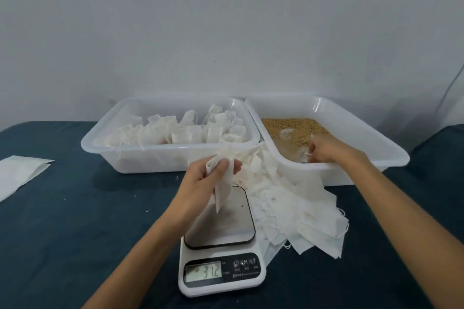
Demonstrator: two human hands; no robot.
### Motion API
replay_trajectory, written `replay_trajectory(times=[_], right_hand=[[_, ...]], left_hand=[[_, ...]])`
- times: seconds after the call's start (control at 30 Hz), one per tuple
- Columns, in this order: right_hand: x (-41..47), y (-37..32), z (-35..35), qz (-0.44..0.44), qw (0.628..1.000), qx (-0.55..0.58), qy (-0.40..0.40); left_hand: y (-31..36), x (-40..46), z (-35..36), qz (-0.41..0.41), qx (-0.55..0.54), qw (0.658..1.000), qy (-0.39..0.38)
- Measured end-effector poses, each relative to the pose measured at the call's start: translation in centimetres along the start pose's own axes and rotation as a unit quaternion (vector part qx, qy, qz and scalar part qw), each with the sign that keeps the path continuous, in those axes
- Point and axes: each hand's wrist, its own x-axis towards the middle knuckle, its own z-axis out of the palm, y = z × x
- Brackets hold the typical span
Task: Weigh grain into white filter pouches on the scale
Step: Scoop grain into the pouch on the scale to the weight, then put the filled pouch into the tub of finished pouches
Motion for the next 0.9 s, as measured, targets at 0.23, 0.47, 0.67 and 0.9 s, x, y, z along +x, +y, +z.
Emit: replay_trajectory(times=[0.23,0.47,0.67,0.9], right_hand=[[-3.9,-3.5,0.2,-0.124,0.931,0.115,0.324],[-11.2,-10.8,3.7,-0.301,0.796,0.403,0.337],[-11.0,-10.9,5.2,-0.303,0.789,0.449,0.289],[-10.8,-10.2,5.3,-0.301,0.785,0.460,0.286]], left_hand=[[4.2,6.6,-3.5,0.061,-0.022,0.996,0.067],[3.7,13.2,-4.6,0.005,0.124,0.981,0.150],[1.4,14.3,-5.2,-0.020,0.306,0.947,0.098],[2.5,12.5,-4.9,0.036,0.337,0.927,0.162]])
